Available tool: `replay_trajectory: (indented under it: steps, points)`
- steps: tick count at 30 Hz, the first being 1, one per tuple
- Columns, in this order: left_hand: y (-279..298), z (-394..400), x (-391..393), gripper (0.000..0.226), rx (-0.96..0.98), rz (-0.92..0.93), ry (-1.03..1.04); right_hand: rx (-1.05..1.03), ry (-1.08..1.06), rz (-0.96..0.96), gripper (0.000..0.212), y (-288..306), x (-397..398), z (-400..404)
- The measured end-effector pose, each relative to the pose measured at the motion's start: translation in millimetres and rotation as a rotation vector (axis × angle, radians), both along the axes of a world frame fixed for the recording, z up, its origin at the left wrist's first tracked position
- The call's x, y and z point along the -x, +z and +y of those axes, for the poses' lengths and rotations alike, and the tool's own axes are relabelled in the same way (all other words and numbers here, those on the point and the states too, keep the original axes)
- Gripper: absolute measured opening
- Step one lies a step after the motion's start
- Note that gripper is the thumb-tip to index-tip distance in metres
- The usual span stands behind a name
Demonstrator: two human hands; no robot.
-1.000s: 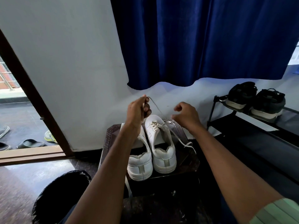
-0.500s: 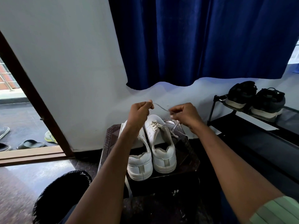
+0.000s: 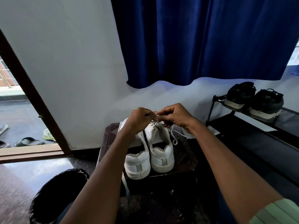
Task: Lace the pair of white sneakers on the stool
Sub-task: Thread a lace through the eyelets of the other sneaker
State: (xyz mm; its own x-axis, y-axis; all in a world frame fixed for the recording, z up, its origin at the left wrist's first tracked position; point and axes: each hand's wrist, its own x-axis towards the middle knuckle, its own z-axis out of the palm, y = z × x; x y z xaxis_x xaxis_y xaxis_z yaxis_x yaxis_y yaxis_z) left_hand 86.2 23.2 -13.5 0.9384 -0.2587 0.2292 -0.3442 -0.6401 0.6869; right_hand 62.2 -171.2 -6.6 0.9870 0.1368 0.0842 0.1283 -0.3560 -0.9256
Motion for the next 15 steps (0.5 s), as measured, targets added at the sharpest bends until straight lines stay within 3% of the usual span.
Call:
replay_trajectory:
  steps: [4,9,12,15]
  points:
    - [1,1,3,0.03,-0.07,-0.026,-0.028,0.01,-0.07,-0.045,0.009,0,-4,4]
    - [9,8,12,0.035,-0.254,0.309,-0.105,0.095,-0.144,-0.043,0.006,-3,-7,-1]
    - [15,12,11,0.028,-0.057,0.471,0.005,0.169,-0.123,-0.067,0.007,-4,-4,4]
    - [23,15,18,0.005,0.049,0.544,0.048,0.224,-0.101,-0.09,0.008,-5,-3,7]
